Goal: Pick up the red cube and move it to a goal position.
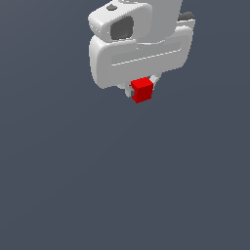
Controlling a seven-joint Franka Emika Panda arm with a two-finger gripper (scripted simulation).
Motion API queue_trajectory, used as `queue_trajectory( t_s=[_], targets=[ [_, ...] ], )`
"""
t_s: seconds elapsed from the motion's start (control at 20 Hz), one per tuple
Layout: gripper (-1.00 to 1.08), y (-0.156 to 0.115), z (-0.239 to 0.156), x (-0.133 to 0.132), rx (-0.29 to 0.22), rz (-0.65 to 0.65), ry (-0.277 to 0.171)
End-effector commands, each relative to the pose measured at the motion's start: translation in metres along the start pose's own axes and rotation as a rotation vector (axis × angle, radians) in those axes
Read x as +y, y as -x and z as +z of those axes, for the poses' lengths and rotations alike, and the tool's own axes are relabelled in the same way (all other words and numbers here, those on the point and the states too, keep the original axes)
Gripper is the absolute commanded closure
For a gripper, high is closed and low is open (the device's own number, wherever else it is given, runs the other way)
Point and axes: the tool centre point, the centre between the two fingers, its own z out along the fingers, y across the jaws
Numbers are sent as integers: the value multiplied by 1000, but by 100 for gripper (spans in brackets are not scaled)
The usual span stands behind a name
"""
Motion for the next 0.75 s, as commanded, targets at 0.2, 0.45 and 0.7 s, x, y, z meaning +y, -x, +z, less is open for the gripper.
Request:
queue_trajectory(
  t_s=[0.2,0.45,0.7],
  targets=[
    [108,-6,-24,-3,-1,1,0],
    [108,-9,-33,-4,-1,1,0],
    [108,-10,-35,-4,-1,1,0]
  ],
)
